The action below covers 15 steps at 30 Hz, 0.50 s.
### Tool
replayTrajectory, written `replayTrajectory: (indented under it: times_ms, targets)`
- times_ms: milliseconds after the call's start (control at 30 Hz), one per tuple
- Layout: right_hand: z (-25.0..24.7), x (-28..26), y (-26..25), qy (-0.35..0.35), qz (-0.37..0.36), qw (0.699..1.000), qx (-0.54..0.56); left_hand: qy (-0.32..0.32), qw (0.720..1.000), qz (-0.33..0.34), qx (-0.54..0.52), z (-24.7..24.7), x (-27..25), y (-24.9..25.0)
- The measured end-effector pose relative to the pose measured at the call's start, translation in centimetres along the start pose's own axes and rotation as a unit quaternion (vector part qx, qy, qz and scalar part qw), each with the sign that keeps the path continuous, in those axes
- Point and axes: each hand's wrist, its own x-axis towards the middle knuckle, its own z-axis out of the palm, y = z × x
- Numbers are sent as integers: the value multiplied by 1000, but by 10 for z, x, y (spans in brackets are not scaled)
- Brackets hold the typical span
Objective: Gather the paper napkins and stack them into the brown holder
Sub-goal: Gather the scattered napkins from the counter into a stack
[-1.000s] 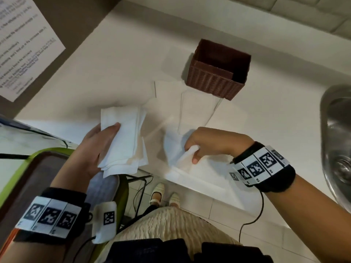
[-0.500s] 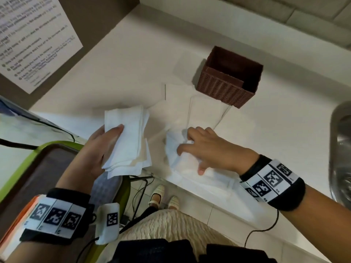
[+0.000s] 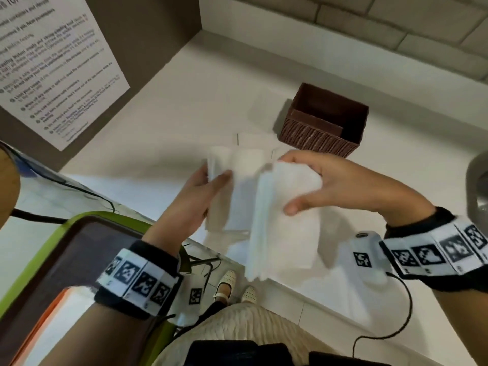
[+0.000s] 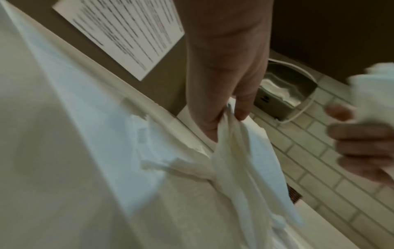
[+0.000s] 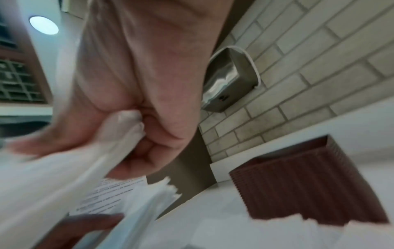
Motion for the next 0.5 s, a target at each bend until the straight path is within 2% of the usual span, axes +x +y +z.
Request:
replayTrajectory:
  times_ms: [133, 333, 433, 500]
  targets:
    - [19, 33, 1, 123, 14, 990, 62, -60, 998, -19, 27, 16, 3, 10]
    - [37, 60, 9, 184, 49, 980, 54, -71, 995, -74, 10, 4, 8, 14]
    - [50, 75, 6, 213, 60, 973, 61, -94, 995, -34, 21, -1, 7, 11]
    - [60, 85, 3, 216, 67, 973, 55, -66, 995, -4, 71, -5, 4, 9]
